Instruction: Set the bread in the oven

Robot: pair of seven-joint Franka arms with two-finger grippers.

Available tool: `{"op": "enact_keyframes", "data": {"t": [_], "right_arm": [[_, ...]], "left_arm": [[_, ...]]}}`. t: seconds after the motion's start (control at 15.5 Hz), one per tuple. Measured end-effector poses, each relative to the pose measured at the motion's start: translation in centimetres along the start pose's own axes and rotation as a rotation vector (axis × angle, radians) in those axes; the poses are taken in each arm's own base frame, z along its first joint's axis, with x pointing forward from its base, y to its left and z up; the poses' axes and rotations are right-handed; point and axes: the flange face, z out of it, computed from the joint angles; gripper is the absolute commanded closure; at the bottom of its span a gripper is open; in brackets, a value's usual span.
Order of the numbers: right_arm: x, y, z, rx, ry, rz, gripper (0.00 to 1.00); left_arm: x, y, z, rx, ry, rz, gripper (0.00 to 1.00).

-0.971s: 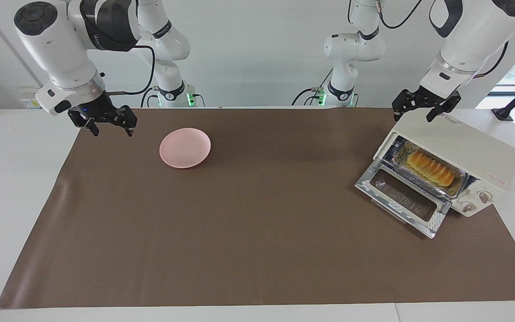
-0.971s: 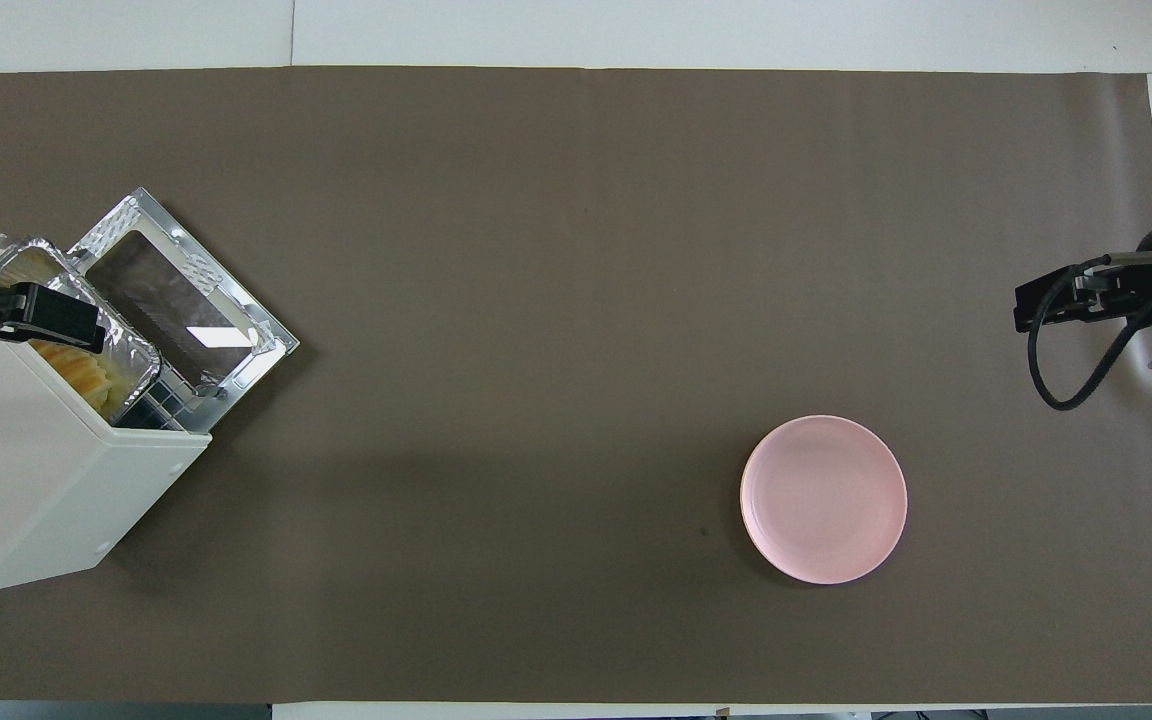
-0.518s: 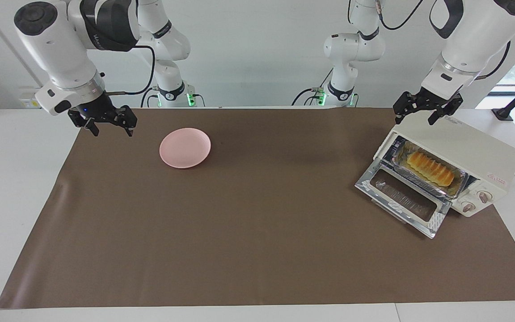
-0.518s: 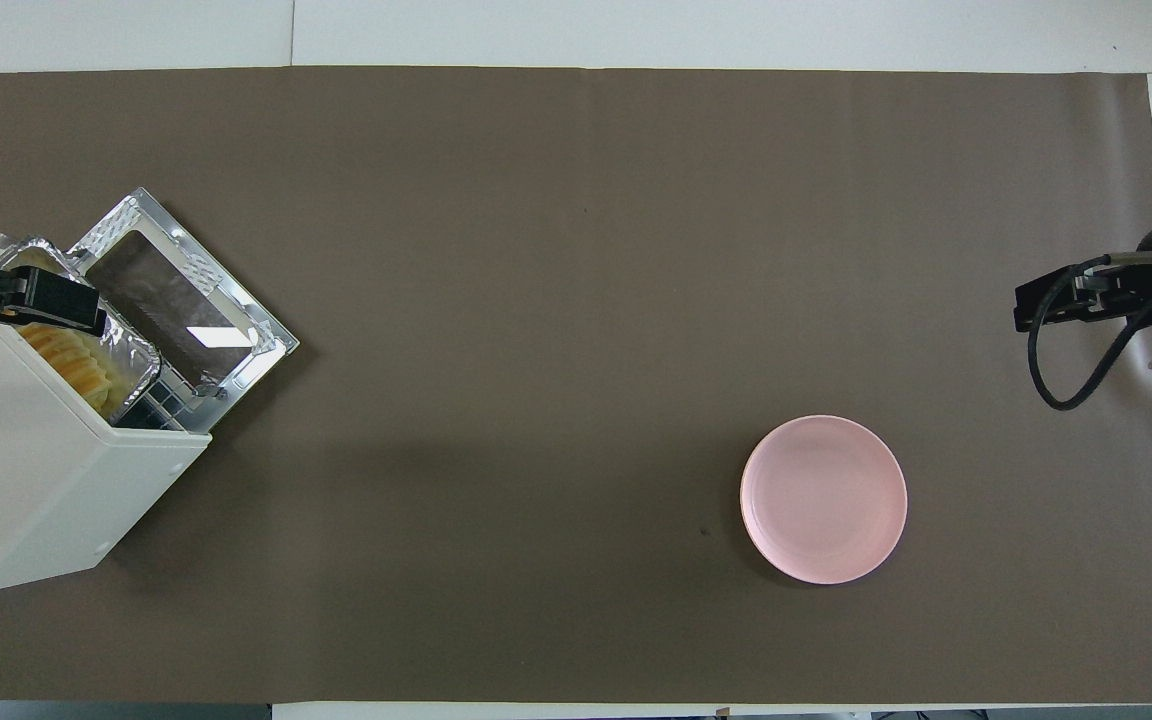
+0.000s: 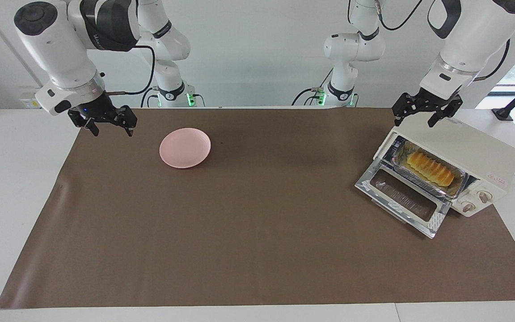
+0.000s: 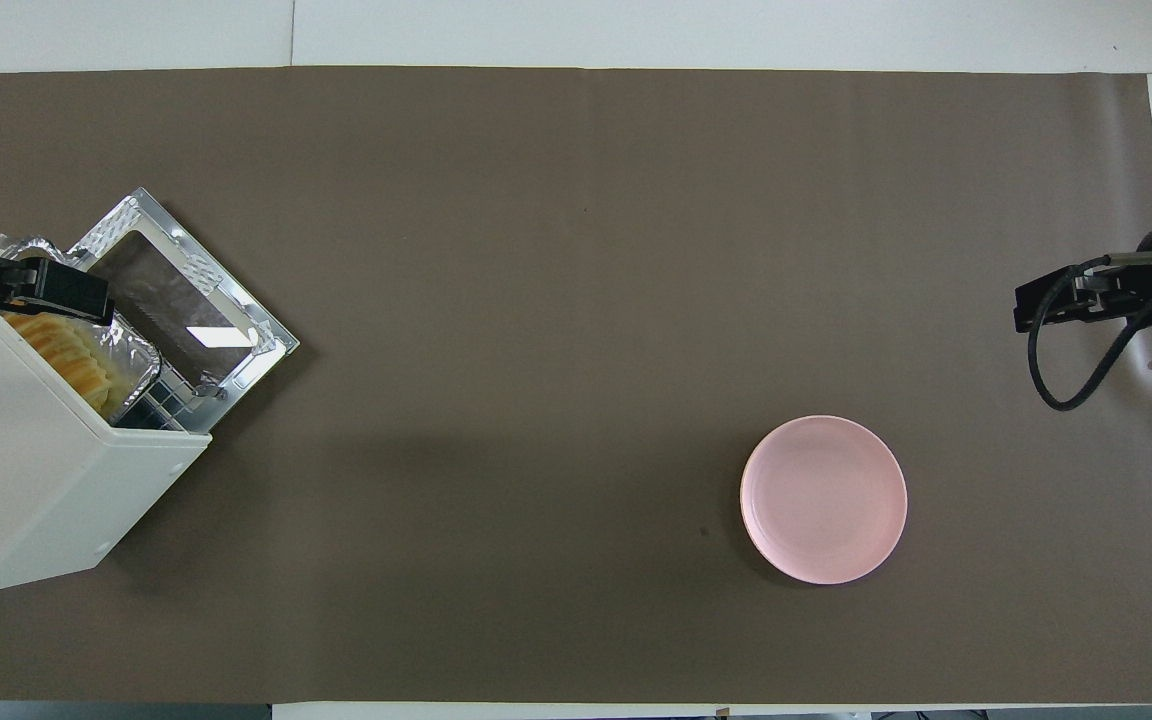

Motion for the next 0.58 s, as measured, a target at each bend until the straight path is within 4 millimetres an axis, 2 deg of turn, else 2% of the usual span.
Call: {"op": "enact_keyframes", "data": {"t": [0.58], "right_arm": [[0.00,0.00,0.00,0.000,0.000,0.000,0.00]], "left_arm": [[0.04,0.48,0.00,0.000,0.001,0.009,0.00]]}}
